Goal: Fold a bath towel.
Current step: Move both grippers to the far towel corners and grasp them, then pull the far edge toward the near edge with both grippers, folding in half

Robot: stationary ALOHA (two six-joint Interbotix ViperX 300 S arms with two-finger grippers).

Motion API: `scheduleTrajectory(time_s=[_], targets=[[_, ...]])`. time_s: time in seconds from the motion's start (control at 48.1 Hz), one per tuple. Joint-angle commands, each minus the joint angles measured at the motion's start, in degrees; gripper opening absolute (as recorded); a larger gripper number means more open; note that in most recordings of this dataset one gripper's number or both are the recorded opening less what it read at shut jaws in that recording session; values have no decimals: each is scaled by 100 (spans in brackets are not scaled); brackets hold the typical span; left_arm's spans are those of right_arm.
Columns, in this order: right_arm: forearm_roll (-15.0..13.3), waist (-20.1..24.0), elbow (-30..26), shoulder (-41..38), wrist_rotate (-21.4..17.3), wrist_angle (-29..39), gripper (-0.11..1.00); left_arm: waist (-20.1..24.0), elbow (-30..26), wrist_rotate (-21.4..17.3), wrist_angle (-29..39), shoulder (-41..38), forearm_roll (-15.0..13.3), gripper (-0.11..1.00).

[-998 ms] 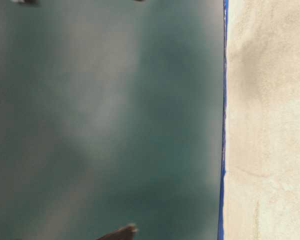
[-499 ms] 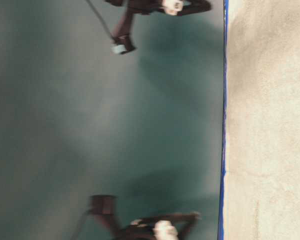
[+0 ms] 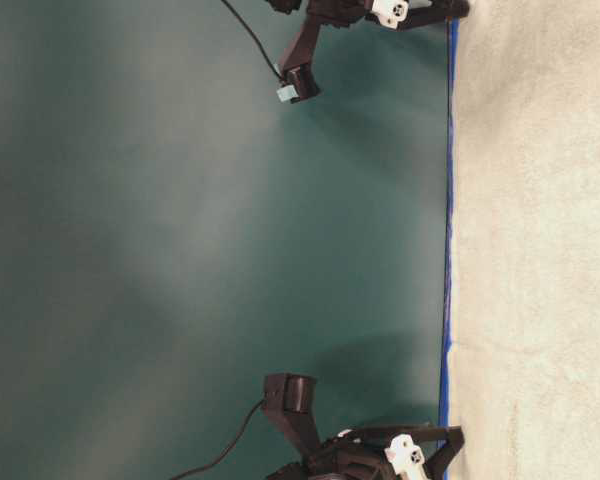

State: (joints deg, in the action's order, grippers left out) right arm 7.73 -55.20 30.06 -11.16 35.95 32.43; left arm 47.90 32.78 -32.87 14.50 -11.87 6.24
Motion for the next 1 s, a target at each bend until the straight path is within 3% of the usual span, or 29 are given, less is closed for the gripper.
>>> scheduleTrajectory(time_s=[0.0, 0.166, 0.249, 0.395, 0.54, 0.727, 0.977], targets=[[44, 9, -26, -97, -18, -44, 57, 35, -26, -9, -9, -62, 18, 86], [44, 9, 18, -132, -18, -26, 54, 0, -44, 0, 26, -62, 18, 85], [44, 9, 70, -132, -9, -44, 43, -26, -53, -18, 79, -62, 9, 79], [44, 9, 255, -141, 35, -264, 6, -53, 149, -229, 44, -79, 18, 39], [44, 9, 439, -132, 53, -396, 5, -53, 316, -316, 9, -26, 18, 4], [105, 44, 483, 26, 0, -352, 5, -62, 211, -308, 246, 97, 9, 3], [105, 193, 466, 1116, -193, -114, 5, -141, -369, -352, 1389, 1011, 9, 3]])
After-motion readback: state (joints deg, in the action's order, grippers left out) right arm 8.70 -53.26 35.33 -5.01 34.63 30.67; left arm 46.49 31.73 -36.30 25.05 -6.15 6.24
